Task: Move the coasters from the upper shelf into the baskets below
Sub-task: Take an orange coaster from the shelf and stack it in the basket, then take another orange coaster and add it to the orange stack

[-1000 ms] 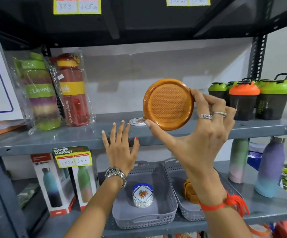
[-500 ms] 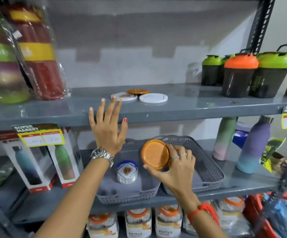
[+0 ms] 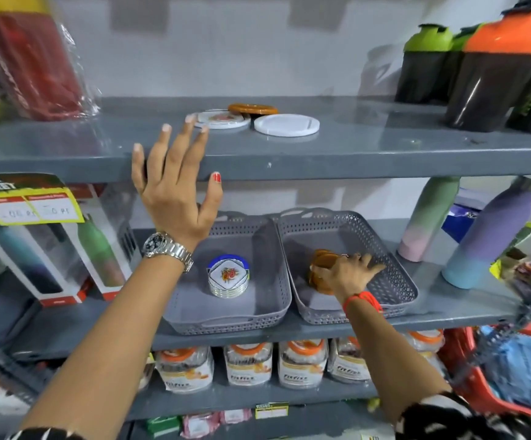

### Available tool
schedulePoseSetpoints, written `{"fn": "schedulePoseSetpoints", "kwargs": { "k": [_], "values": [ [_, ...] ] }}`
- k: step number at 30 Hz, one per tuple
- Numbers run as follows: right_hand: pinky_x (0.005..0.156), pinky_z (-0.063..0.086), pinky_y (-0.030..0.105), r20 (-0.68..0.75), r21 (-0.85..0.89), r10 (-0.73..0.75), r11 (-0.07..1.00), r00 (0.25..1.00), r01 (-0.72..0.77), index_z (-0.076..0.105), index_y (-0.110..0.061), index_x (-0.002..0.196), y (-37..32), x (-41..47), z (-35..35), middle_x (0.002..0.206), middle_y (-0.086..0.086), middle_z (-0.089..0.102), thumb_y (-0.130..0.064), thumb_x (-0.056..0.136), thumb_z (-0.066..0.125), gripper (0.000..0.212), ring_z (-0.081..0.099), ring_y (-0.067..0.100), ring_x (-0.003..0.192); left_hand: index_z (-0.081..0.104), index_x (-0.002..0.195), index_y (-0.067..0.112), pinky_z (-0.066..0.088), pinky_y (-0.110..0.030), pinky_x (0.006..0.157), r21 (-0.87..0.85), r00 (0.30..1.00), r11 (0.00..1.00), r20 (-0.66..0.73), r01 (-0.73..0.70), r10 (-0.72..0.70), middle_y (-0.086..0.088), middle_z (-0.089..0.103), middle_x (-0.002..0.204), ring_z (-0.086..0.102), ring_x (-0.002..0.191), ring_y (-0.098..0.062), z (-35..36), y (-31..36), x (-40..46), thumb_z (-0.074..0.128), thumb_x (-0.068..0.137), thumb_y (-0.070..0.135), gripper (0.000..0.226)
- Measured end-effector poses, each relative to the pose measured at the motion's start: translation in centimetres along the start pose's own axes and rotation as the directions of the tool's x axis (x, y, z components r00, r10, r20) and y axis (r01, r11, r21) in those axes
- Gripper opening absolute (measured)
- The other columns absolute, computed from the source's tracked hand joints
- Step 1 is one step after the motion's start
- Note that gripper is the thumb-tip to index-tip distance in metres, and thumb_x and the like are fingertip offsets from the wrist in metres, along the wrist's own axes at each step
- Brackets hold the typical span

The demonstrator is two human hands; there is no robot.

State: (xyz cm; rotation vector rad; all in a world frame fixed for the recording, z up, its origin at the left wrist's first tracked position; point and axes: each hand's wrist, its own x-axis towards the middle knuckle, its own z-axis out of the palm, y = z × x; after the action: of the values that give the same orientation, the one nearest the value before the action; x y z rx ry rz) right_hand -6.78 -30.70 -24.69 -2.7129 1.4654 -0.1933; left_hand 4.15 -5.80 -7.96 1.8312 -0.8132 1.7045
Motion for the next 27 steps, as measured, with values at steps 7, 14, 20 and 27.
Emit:
{"fn": "schedulePoseSetpoints", "kwargs": {
  "k": [7, 14, 20, 27],
  "values": [
    [0.107, 0.015, 0.066, 0.064, 0.027, 0.068, 0.997, 0.996, -0.07, 0.068, -0.011, 0.111, -0.7, 0.6, 0.7, 0.135, 0.016, 0.053, -0.075, 0.076, 0.048, 0.075, 0.032, 0.035, 0.13, 0.054, 0.132, 0.016, 0.007, -0.036, 0.115, 0.018, 1.0, 1.0, -0.023, -0.021, 0.021, -0.004, 0.052, 0.137, 0.038, 0.131, -0.021, 0.2, -0.1, 0.1, 0.035, 0.093, 0.039, 0.049],
    [0.107, 0.017, 0.064, 0.194, 0.168, 0.117, 0.974, 0.974, -0.151, 0.058, -0.014, 0.126, -1.1, 0.5, 0.9, 0.148, 0.016, 0.033, -0.07, 0.077, 0.051, 0.074, 0.022, 0.035, 0.136, 0.055, 0.131, 0.014, 0.007, -0.035, 0.115, 0.011, 1.0, 1.0, -0.005, -0.016, 0.016, -0.005, 0.053, 0.136, 0.038, 0.129, -0.022, 0.0, 0.1, 0.3, 0.036, 0.091, 0.038, 0.05],
    [0.108, 0.02, 0.061, 0.202, 0.255, 0.147, 0.947, 0.968, -0.197, 0.054, -0.011, 0.129, -1.3, -0.2, -0.2, 0.15, 0.017, 0.029, -0.06, 0.086, 0.048, 0.065, 0.021, 0.035, 0.137, 0.056, 0.13, 0.012, 0.005, -0.034, 0.115, 0.006, 1.0, 1.0, 0.024, -0.015, 0.015, -0.006, 0.053, 0.136, 0.038, 0.129, -0.023, -0.3, 0.1, 0.5, 0.035, 0.092, 0.037, 0.05],
    [0.09, 0.037, 0.049, -0.351, 0.386, 0.089, 0.921, 0.932, 0.057, 0.064, -0.002, 0.111, -3.0, -4.6, -5.5, 0.12, 0.02, 0.058, -0.043, 0.087, 0.052, 0.049, 0.045, 0.037, 0.112, 0.057, 0.13, 0.012, 0.011, -0.038, 0.113, 0.023, 0.998, 1.0, 0.059, -0.008, 0.006, -0.006, 0.054, 0.135, 0.041, 0.127, -0.022, -0.5, 0.1, 0.7, 0.038, 0.091, 0.037, 0.05]
  ]
}}
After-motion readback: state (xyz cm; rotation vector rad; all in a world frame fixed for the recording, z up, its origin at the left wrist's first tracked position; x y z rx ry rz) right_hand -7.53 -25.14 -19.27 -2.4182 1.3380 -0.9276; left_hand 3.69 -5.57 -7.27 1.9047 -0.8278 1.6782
